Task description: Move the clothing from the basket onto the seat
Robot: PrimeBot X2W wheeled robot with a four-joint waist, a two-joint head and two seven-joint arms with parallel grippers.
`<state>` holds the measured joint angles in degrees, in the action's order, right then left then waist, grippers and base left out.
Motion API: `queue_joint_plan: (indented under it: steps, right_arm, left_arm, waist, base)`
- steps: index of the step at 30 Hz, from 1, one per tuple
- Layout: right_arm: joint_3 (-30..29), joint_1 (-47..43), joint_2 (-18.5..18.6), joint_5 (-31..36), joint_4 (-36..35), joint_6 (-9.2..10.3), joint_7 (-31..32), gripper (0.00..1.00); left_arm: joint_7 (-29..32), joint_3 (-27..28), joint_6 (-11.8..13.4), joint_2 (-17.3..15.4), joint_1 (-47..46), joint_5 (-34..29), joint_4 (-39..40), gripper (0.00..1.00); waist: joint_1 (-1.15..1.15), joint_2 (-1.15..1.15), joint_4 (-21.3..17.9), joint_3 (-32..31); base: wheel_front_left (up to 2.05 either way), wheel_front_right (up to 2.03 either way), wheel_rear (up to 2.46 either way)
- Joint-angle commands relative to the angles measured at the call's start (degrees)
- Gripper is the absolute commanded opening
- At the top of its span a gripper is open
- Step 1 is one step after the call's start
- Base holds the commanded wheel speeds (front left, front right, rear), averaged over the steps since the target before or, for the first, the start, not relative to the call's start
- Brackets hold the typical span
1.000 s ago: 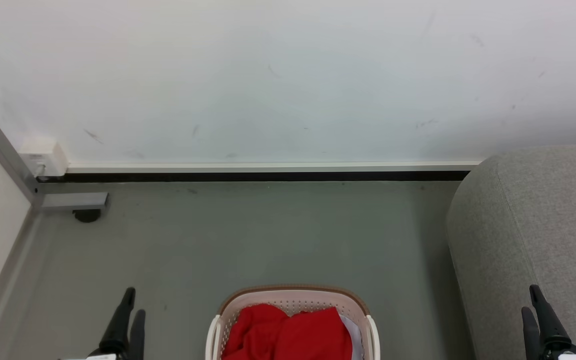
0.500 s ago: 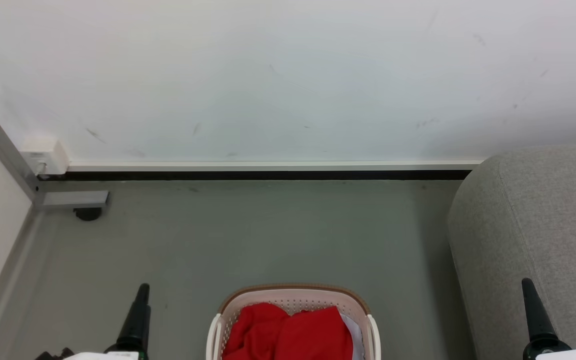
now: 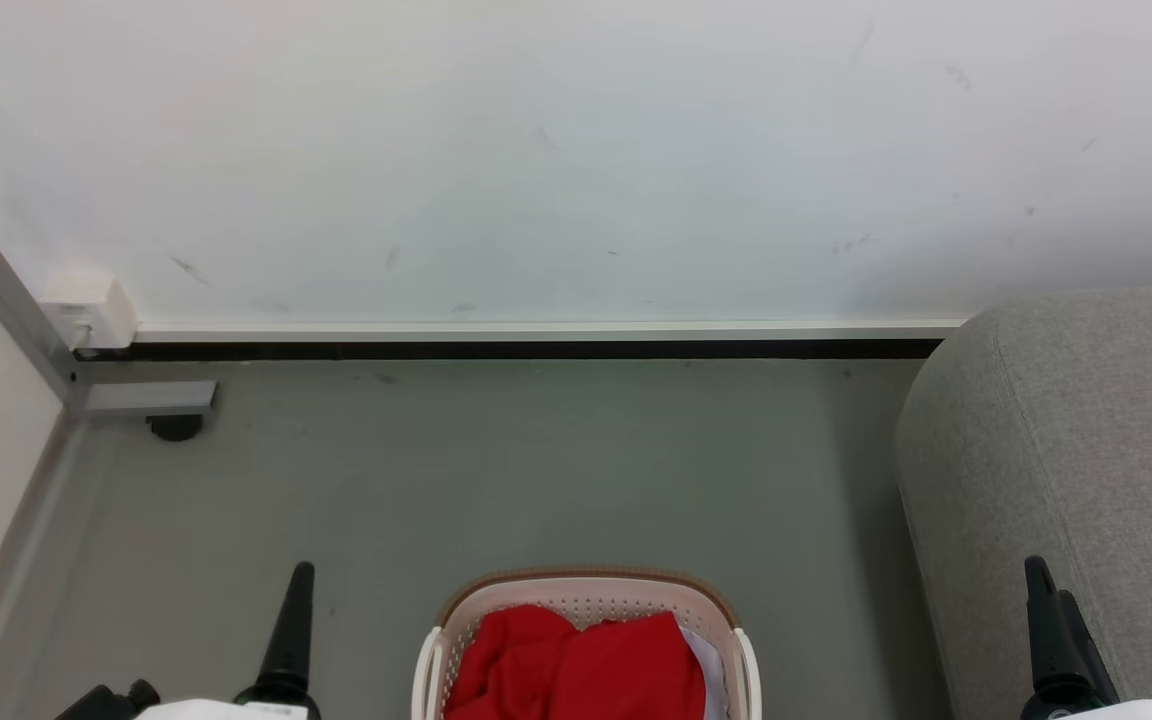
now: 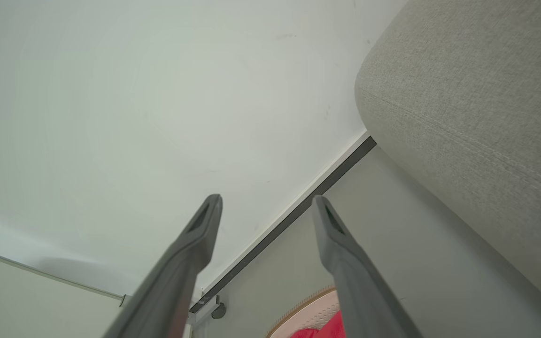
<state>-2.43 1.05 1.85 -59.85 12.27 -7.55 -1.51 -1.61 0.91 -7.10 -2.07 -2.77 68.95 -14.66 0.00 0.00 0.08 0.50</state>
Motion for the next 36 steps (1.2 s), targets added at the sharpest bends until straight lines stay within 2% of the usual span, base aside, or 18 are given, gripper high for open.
queue_joint_plan:
  steps: [1,28,36]
  right_arm:
    - [0.2,0.3,0.5,2.2,-1.3,0.03,-0.6,1.00]
    - [2.8,-1.0,0.8,21.6,-4.1,0.06,-5.7,1.00]
    - [4.0,-0.8,1.4,26.4,-3.9,0.06,-6.9,1.00]
  left_arm:
    - [-0.6,-0.2,-0.3,-0.5,-0.2,-1.8,0.9,1.00]
    - [-5.6,-3.2,-0.4,-0.7,0.6,-19.4,2.2,1.00]
    - [-6.8,-3.3,-0.3,-0.8,0.8,-26.9,2.4,1.00]
  waist:
    - [0.00,0.00,0.0,0.0]
    - [0.00,0.00,-0.3,0.1]
    - [0.00,0.00,-0.6,0.0]
  base:
    - [0.00,0.00,0.00]
    - [0.00,0.00,0.00]
    - [0.00,0.00,0.00]
